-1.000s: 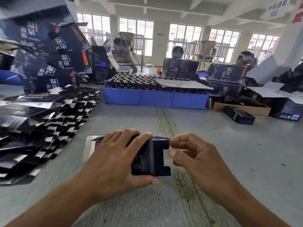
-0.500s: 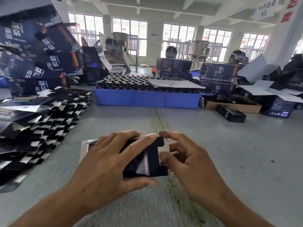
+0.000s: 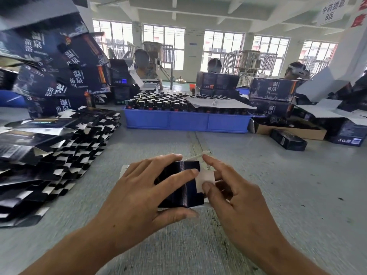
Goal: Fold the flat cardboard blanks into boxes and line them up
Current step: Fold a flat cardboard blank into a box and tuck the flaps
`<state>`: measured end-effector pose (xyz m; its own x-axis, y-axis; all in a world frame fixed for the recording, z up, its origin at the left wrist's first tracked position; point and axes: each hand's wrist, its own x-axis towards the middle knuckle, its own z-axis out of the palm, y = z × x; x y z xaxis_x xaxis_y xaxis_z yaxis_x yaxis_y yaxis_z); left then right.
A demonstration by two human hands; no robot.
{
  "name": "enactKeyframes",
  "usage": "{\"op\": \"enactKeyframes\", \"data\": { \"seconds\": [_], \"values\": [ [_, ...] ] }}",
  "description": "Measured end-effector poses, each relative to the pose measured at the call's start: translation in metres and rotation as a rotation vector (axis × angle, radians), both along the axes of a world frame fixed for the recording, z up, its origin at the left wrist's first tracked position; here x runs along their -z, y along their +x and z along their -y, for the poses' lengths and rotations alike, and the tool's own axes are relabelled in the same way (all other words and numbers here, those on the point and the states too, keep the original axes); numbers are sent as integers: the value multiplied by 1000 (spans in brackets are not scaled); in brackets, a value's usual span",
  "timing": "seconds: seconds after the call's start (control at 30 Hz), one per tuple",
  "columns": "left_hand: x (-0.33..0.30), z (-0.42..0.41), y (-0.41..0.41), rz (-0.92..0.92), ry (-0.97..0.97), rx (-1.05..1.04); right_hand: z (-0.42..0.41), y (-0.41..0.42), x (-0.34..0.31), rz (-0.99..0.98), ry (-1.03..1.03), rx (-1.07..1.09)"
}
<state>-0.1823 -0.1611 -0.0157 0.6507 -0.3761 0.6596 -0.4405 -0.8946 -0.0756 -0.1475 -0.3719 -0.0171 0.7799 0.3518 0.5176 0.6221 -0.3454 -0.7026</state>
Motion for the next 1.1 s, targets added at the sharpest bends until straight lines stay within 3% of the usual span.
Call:
{"op": "enactKeyframes", "data": {
  "seconds": [0.27, 0.77, 1.1],
  "values": [
    [-3, -2, -1, -9, -21, 6, 2, -1, -2, -19, 19, 45],
    [1, 1, -1, 42, -89, 10, 4, -1, -1, 153, -72, 58],
    [1, -6, 1, 39, -105, -7, 5, -3, -5, 7, -238, -87]
  ]
}}
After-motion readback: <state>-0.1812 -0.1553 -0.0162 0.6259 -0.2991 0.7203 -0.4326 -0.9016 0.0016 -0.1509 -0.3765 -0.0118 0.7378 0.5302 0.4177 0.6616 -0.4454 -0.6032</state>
